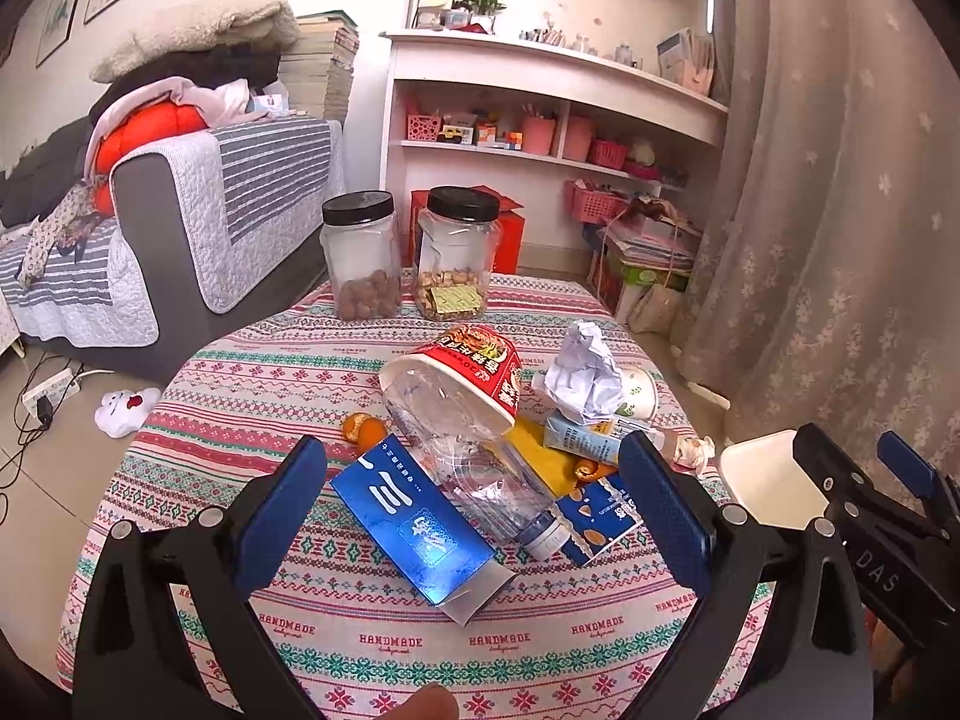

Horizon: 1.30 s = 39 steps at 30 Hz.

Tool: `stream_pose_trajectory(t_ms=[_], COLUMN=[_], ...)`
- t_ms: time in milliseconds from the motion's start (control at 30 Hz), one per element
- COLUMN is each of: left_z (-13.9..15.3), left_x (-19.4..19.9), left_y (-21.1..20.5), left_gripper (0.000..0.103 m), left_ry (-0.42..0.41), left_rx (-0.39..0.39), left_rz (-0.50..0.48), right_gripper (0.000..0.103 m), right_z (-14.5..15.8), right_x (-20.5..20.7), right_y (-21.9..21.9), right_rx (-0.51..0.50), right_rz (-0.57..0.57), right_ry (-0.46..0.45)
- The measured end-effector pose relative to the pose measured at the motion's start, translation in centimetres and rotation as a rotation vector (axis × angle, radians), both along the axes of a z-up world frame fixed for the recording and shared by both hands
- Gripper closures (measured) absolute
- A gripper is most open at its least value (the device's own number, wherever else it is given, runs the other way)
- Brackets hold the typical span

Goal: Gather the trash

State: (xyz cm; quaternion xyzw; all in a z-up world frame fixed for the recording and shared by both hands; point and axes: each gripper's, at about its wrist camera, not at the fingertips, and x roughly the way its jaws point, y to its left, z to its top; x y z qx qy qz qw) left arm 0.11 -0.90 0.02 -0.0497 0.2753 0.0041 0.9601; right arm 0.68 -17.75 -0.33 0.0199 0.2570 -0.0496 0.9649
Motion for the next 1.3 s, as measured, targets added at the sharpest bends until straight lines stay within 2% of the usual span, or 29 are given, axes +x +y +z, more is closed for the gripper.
stream_pose_trajectory(t_ms=[233,533,933,1300], left_z=[-0.01,-0.19,-0.44,-0.8], left_x=[-0.11,0.17,0.21,0.5], left_y=[-0.31,-0.5,-0.58,-0.37], left_gripper=[0.008,0.008,0.008,0.008], left_ry=[-0.021,0.005,-0.003,0.028], left_rx=[-0.011,0.0,0.009,0.003], left_rz=[-0.004,-0.007,-0.005,0.004], right_gripper=[0.007,0.007,0.007,0.007], right_z=[-0.1,-0.24,-0.31,-0.34], right_x=[-0.01,-0.11,-0.22,-0.08], right_y=[-0.15,-0.3,-0.44,-0.33], right_rx=[-0.001,0.011,0.022,0.017], right_rz=[-0.003,-0.005,-0.003,-0.002], right_ry=[-0.01,-0.046,-0.066,-0.03])
